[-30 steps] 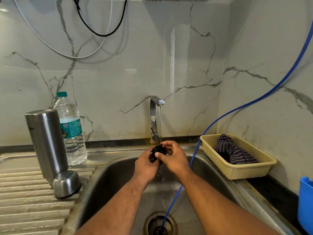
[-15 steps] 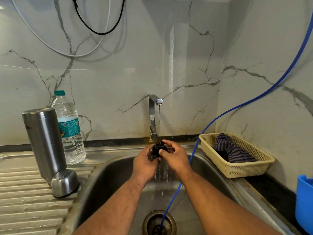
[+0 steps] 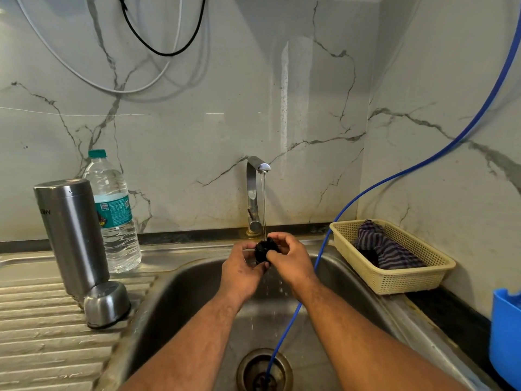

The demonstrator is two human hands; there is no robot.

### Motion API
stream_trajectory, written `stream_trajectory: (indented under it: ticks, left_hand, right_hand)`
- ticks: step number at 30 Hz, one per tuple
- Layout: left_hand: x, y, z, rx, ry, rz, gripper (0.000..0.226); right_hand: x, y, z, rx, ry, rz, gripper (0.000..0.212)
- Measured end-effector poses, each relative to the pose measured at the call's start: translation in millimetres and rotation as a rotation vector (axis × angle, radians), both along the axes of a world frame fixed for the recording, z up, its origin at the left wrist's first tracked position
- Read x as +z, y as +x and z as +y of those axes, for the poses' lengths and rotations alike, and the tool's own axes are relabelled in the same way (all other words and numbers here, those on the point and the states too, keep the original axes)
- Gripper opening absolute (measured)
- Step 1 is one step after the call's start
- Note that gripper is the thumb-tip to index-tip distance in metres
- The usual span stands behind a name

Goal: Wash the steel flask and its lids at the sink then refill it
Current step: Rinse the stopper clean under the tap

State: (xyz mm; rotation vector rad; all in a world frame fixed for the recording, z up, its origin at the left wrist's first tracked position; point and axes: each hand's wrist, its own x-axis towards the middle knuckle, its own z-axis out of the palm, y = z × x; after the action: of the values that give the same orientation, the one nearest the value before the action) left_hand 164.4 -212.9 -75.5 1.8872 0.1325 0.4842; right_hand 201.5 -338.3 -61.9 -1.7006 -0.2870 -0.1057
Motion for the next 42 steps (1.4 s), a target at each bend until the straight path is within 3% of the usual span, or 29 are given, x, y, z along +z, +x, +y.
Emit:
stream_trajectory:
  ticks: [29,36,42]
  left_hand:
    - [-1,0,-4,-0.004,-0.085,-0.004,0.047]
    - [2,-1,-4,0.018,-0.100,-0.039,0.041]
    - [3,-1,-4,-0.007,-0.128,-0.062,0.042]
  right_hand:
    - [1,-2,6,-0.052,-0.232,-0.183,0.059]
    - [1,1,13,-0.075,-0.211,-0.236,0.050]
    - [-2,4,10,-0.136,-0.010,-0.114,0.036]
